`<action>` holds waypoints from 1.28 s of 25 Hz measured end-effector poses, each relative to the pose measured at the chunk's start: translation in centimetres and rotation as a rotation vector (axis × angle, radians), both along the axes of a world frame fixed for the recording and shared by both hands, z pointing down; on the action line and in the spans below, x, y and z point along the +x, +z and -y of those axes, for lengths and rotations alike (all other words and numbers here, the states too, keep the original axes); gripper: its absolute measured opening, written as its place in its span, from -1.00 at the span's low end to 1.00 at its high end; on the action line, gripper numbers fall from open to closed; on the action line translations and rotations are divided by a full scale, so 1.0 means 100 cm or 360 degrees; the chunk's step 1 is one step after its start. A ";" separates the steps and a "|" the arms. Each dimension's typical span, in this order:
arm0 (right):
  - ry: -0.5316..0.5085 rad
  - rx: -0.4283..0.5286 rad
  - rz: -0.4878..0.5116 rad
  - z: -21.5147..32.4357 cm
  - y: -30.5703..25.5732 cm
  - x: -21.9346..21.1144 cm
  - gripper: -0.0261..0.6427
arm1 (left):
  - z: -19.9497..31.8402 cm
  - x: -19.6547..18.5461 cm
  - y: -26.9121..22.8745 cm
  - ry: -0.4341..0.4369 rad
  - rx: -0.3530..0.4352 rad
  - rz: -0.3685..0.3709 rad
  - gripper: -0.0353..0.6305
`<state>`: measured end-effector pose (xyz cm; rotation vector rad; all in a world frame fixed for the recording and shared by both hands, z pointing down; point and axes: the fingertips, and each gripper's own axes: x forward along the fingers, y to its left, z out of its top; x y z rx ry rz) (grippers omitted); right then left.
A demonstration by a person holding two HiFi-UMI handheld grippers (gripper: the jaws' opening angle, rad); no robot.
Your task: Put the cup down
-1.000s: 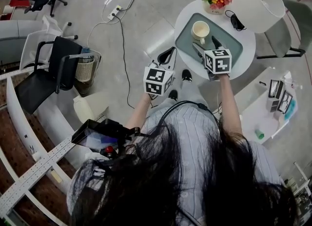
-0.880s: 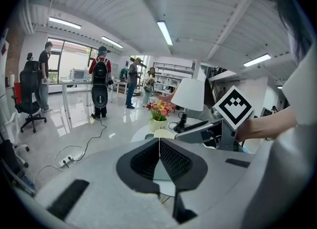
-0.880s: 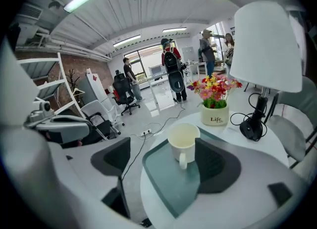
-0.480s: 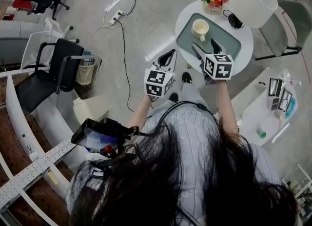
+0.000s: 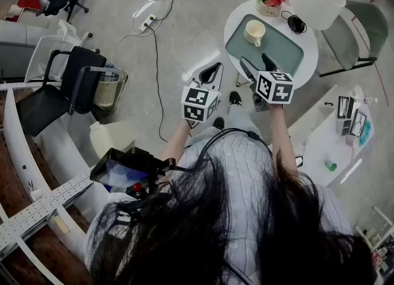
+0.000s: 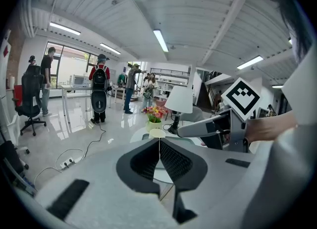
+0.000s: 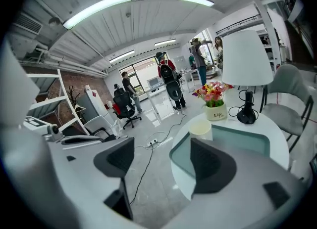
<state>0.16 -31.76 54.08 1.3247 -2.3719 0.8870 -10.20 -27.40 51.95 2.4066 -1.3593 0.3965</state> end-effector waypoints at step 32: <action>0.0142 0.0077 -0.0122 -0.150 -0.029 -0.008 -0.61 | -0.122 0.000 0.003 0.0083 -0.0035 -0.0163 -0.84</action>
